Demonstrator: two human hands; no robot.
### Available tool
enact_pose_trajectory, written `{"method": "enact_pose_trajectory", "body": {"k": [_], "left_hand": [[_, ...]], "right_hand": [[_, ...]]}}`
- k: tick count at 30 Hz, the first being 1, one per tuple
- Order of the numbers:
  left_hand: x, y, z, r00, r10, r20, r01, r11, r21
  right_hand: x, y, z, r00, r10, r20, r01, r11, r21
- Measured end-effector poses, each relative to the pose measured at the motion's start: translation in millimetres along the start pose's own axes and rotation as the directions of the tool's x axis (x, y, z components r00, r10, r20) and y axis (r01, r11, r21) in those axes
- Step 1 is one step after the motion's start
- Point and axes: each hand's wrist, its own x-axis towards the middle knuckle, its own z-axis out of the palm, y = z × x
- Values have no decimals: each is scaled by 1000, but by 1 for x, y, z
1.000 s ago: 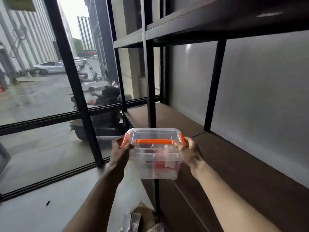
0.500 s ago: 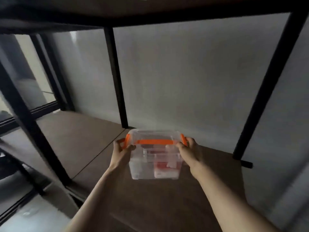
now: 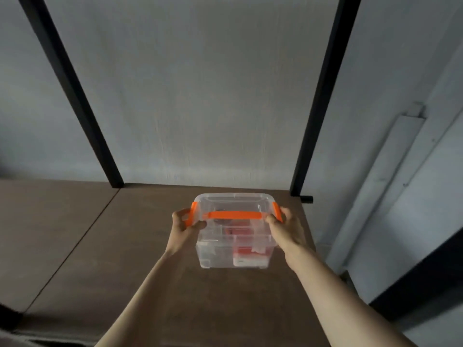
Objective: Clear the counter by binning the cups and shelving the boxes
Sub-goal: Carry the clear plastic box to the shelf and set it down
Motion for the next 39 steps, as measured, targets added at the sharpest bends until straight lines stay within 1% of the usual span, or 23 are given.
{"method": "enact_pose_trajectory", "body": {"k": [6, 8, 11, 16, 22, 24, 26, 29, 32, 35, 39], "left_hand": [[-22, -39, 4, 994, -41, 99, 36, 998, 56], [-34, -47, 7, 993, -44, 114, 37, 997, 62], [-42, -63, 6, 983, -102, 152, 89, 992, 91], [-45, -87, 6, 980, -114, 162, 82, 978, 190], [-51, -100, 7, 978, -132, 159, 77, 946, 315], [-53, -102, 7, 978, -132, 162, 70, 937, 342], [-55, -101, 5, 979, -122, 161, 49, 917, 396], [-56, -98, 1, 981, -73, 181, -38, 837, 546], [-58, -93, -7, 970, 56, 235, -204, 708, 676], [-62, -86, -13, 935, 184, 304, -353, 581, 733], [-70, -78, -19, 877, 245, 413, -480, 440, 759]], "right_hand": [[-19, 53, 12, 989, 144, -31, -147, 984, -104], [-26, 67, 12, 984, 172, -38, -175, 975, -138], [-37, 80, 11, 979, 199, -52, -204, 966, -159], [-47, 95, 9, 976, 215, -24, -216, 961, -171], [-54, 109, 8, 969, 242, 38, -228, 948, -222], [-56, 111, 9, 971, 233, 48, -216, 948, -233], [-59, 113, 10, 978, 202, 45, -182, 942, -282], [-65, 111, 10, 997, 73, 16, -56, 874, -483], [-73, 101, 9, 994, -109, 31, 104, 759, -642], [-81, 89, 10, 973, -208, 99, 212, 641, -738], [-95, 80, 11, 942, -274, 191, 311, 509, -803]]}}
